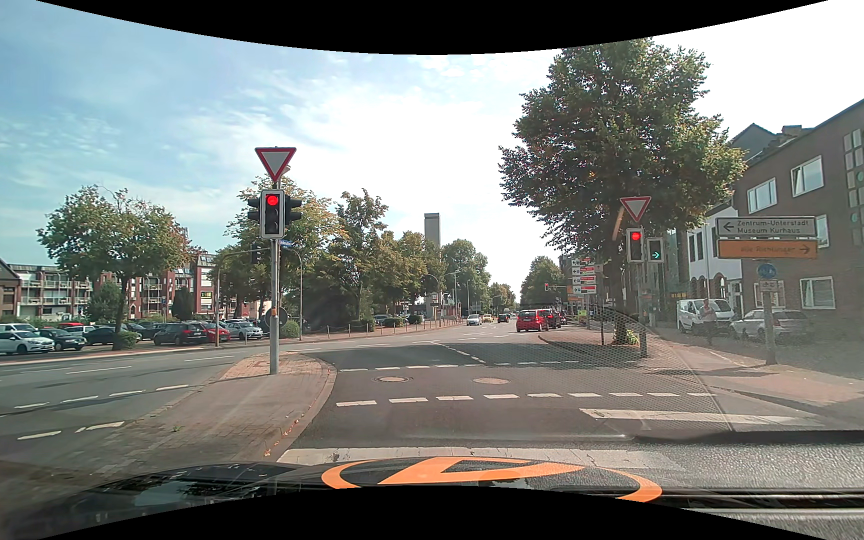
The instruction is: Follow the waypoints while adhering to traffic rules and regulations
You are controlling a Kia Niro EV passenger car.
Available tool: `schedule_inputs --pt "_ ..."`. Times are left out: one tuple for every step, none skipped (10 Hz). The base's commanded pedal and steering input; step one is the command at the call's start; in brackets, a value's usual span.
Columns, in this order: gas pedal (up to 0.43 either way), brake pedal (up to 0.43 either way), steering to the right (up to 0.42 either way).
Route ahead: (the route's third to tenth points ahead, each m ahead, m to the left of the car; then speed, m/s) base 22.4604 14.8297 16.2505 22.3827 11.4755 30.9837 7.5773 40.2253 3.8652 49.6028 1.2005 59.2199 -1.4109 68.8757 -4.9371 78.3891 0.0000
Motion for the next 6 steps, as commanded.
schedule_inputs --pt "0.000 0.299 -0.013" --pt "0.000 0.299 -0.012" --pt "0.000 0.299 -0.013" --pt "0.000 0.299 -0.013" --pt "0.000 0.299 -0.013" --pt "0.000 0.299 -0.013"
